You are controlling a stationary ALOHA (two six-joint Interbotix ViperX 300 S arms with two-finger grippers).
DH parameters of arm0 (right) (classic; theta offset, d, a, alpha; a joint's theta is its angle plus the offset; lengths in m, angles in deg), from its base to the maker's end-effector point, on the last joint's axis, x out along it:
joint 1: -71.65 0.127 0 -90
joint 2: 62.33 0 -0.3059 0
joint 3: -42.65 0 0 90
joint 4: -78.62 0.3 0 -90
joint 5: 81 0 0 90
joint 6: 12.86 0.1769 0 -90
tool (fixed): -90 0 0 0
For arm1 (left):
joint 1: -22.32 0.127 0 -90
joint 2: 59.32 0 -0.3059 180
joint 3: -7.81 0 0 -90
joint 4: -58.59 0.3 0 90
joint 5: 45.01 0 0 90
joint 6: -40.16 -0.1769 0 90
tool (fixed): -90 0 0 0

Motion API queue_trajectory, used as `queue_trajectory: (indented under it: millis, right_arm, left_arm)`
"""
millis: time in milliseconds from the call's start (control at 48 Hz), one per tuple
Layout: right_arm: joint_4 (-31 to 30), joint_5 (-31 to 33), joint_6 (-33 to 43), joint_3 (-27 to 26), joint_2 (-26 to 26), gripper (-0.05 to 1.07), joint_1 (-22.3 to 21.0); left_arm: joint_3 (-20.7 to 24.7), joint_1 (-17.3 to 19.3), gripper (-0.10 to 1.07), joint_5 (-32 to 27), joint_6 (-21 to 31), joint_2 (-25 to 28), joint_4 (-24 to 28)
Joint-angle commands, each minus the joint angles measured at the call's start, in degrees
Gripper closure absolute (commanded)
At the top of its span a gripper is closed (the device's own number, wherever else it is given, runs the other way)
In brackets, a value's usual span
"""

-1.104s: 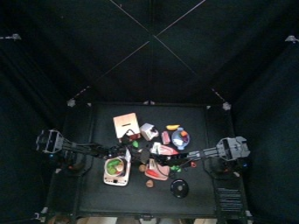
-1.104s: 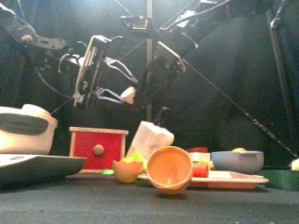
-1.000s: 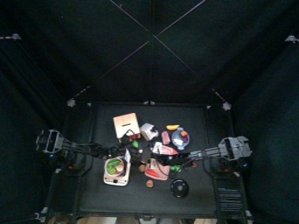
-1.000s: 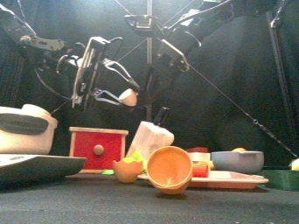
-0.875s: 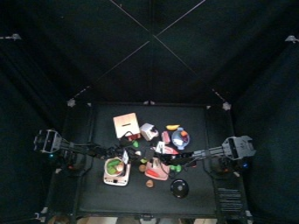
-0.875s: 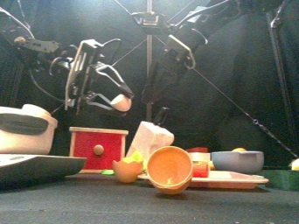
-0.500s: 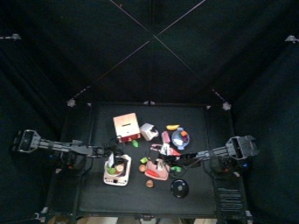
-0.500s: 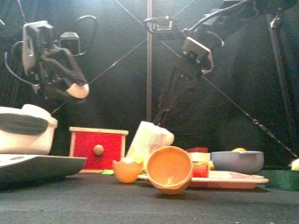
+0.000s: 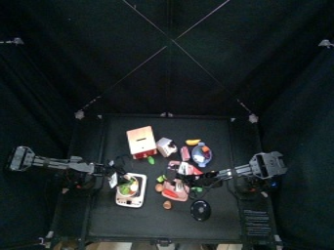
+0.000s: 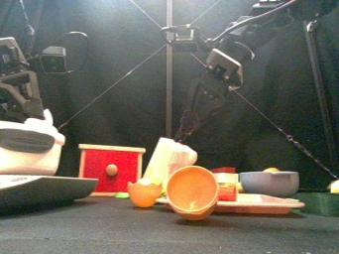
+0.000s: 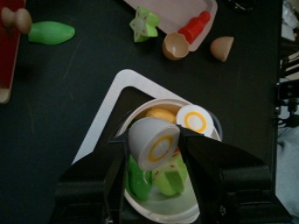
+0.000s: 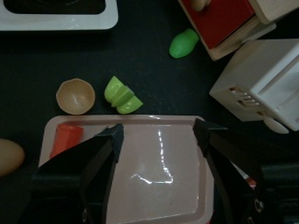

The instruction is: Place egg half in pot

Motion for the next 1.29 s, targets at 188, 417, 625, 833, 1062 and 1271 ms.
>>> queue_trajectory:
  millis: [188, 417, 625, 833, 1062, 1271]
  right_arm:
    - [-0.4, -0.3, -0.4, -0.7, 0.4, 0.07, -0.4]
    - [-0.4, -0.8, -0.4, -0.6, 1.0, 0.07, -0.4]
    - [-0.5, -1.9, -0.5, -0.6, 1.3, 0.07, -0.5]
    - [-0.7, -1.9, -0.5, -0.7, 1.6, 0.07, -0.5]
    - [-0.6, -1.9, -0.4, -0.9, 1.2, 0.07, -0.5]
    - [-0.8, -4.3, -0.8, -2.1, -0.1, 0.07, -0.4]
  left_arm:
    - [1.1, -2.3, 0.22, -3.1, -0.1, 0.1, 0.4]
    - [1.8, -3.0, 0.12, -3.0, -0.1, 0.1, 0.5]
    - [1.8, -3.0, 0.01, -2.9, -0.1, 0.2, 0.5]
    - [2.3, -3.0, 0.01, -3.2, -0.1, 0.3, 1.7]
    - [2.9, -3.4, 0.01, -4.2, -0.1, 0.2, 2.0]
    - [3.3, -4.0, 0.01, -5.4, 0.1, 0.2, 2.0]
